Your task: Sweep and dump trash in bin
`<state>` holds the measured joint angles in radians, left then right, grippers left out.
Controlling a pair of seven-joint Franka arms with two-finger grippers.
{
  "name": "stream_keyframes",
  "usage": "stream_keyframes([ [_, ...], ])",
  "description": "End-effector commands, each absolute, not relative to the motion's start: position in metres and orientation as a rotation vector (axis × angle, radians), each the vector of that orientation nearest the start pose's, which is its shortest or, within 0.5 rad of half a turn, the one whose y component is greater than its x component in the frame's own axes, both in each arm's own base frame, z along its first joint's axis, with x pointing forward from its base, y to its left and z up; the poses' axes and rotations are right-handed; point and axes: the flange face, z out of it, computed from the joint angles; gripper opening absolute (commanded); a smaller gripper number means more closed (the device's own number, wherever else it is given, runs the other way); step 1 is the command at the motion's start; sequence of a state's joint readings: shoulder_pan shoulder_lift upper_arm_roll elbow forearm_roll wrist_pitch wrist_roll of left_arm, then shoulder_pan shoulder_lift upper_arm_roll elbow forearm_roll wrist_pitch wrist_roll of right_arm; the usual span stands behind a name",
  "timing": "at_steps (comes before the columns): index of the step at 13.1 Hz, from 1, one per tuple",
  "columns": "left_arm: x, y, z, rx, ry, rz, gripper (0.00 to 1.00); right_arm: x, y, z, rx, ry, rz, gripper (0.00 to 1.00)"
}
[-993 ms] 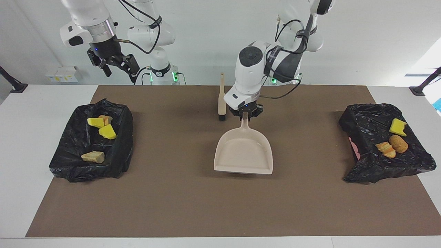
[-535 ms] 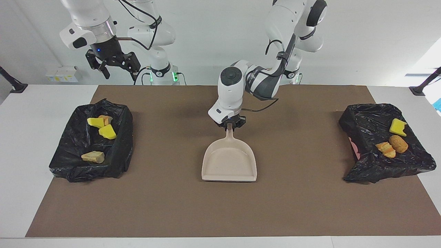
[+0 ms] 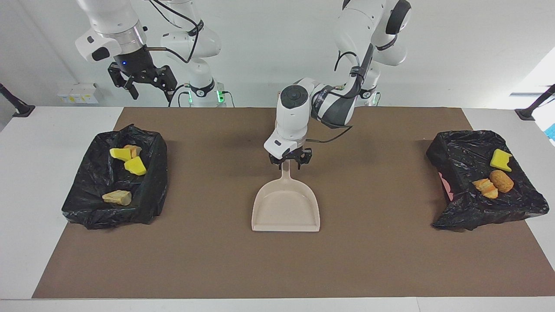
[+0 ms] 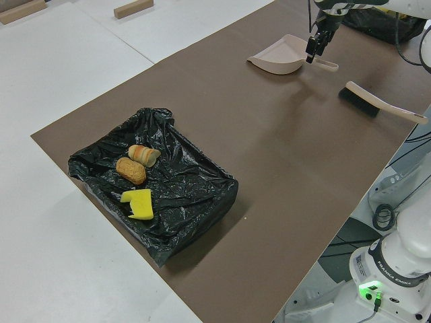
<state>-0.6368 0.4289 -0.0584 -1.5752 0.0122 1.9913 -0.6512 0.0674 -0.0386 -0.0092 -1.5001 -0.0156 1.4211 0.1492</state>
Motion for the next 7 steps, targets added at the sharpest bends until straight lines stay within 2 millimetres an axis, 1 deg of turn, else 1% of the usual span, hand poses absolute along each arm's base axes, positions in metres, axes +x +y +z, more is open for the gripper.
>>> stream_keyframes([
  [1, 0.541, -0.379, 0.422, -3.139, 0.008, 0.053, 1.00, 0.525, 0.028, 0.668, -3.140, 0.179, 0.038, 1.00],
  [2, 0.552, -0.360, 0.430, -3.145, 0.064, 0.049, 1.00, 0.524, 0.028, 0.668, -3.139, 0.181, 0.038, 1.00],
  [3, 0.563, -0.342, 0.433, -3.143, 0.060, 0.055, 1.00, 0.524, 0.028, 0.666, -3.139, 0.183, 0.045, 1.00],
  [4, 0.569, -0.330, 0.433, -3.143, 0.056, 0.053, 1.00, 0.523, 0.029, 0.666, -3.139, 0.181, 0.046, 1.00],
  [5, 0.580, -0.311, 0.434, -3.142, 0.049, 0.060, 1.00, 0.523, 0.028, 0.665, -3.139, 0.183, 0.048, 1.00],
  [6, 0.589, -0.291, 0.439, -3.134, 0.055, 0.074, 1.00, 0.523, 0.028, 0.664, -3.139, 0.183, 0.053, 1.00],
  [7, 0.595, -0.277, 0.444, -3.120, 0.078, 0.096, 1.00, 0.521, 0.028, 0.666, -3.139, 0.183, 0.050, 1.00],
])
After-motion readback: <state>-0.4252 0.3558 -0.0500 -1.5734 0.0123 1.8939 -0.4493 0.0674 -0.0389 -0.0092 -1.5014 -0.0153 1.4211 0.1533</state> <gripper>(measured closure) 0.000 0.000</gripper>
